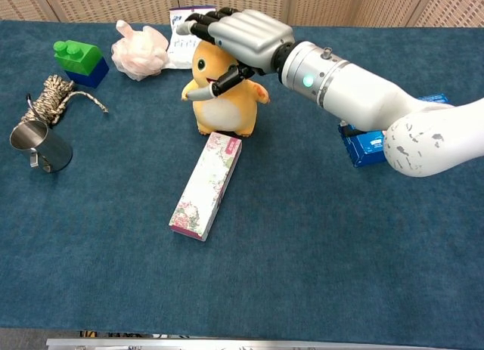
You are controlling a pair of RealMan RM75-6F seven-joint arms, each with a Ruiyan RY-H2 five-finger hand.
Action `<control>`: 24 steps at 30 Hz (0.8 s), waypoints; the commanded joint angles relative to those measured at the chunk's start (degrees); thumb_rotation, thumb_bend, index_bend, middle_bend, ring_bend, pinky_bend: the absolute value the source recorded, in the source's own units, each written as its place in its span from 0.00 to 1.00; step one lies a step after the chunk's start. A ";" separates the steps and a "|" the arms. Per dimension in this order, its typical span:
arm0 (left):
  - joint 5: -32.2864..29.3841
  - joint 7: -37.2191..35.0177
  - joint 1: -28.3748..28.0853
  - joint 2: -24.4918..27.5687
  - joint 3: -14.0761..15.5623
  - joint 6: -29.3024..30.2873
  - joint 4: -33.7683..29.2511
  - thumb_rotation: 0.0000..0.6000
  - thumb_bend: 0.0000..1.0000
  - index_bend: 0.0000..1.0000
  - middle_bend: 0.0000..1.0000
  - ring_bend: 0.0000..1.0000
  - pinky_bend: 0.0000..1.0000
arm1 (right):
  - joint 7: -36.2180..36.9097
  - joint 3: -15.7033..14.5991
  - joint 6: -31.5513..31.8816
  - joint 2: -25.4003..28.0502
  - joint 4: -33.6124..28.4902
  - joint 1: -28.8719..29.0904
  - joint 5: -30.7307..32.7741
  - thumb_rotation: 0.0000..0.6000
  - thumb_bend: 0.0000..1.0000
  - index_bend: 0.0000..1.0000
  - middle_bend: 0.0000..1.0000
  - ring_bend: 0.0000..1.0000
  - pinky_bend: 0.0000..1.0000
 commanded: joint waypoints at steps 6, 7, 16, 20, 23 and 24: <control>-0.22 0.02 0.23 0.04 -0.07 0.29 -0.10 1.00 0.13 0.21 0.25 0.22 0.18 | -0.06 -0.11 -0.97 -0.91 1.42 0.75 0.98 0.28 0.00 0.05 0.04 0.00 0.00; -0.30 -0.02 0.29 0.08 -0.10 0.36 -0.08 1.00 0.13 0.21 0.25 0.22 0.18 | -0.09 -0.23 -1.12 -1.15 1.81 0.81 1.14 0.28 0.00 0.05 0.04 0.00 0.00; -0.57 -0.28 0.41 0.09 -0.18 0.28 0.24 1.00 0.14 0.21 0.25 0.22 0.18 | -0.56 -1.46 -2.07 -2.09 3.94 0.93 1.95 0.27 0.00 0.04 0.03 0.00 0.00; -0.49 -0.34 0.35 0.00 -0.18 0.19 0.34 1.00 0.13 0.21 0.25 0.22 0.18 | -0.34 -1.48 -0.89 -1.20 2.20 0.40 1.12 0.28 0.00 0.04 0.03 0.00 0.00; -0.36 -0.40 0.35 0.00 -0.19 0.26 0.33 1.00 0.14 0.21 0.25 0.22 0.18 | -0.01 -1.08 0.52 -0.20 0.26 0.00 0.04 0.28 0.00 0.04 0.03 0.00 0.00; -0.32 -0.44 0.37 0.01 -0.20 0.31 0.29 1.00 0.14 0.21 0.25 0.22 0.18 | 0.06 -0.88 1.01 0.24 -0.49 -0.12 -0.29 0.27 0.00 0.03 0.03 0.00 0.00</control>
